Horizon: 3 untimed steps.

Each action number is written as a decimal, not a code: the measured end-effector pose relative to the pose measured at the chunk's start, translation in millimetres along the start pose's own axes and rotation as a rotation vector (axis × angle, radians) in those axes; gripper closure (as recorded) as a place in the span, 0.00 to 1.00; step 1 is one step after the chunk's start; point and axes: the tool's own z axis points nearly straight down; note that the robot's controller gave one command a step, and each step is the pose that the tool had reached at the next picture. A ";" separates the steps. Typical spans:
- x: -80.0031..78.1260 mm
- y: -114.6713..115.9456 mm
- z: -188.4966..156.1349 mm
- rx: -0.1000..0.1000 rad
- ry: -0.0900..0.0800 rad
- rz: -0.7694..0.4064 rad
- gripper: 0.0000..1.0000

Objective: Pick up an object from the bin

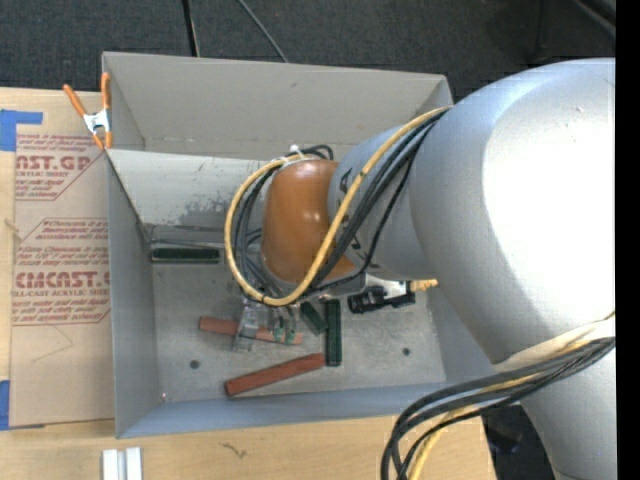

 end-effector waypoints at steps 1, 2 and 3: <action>-0.7 0.9 -42.8 -0.001 -0.004 -0.001 1.00; -0.9 1.6 -60.8 0.000 -0.003 -0.001 1.00; -1.8 2.5 -117.6 -0.002 -0.006 -0.002 1.00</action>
Offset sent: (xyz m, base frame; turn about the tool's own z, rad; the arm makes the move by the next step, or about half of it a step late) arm 0.0000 -0.0001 0.0408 0.0000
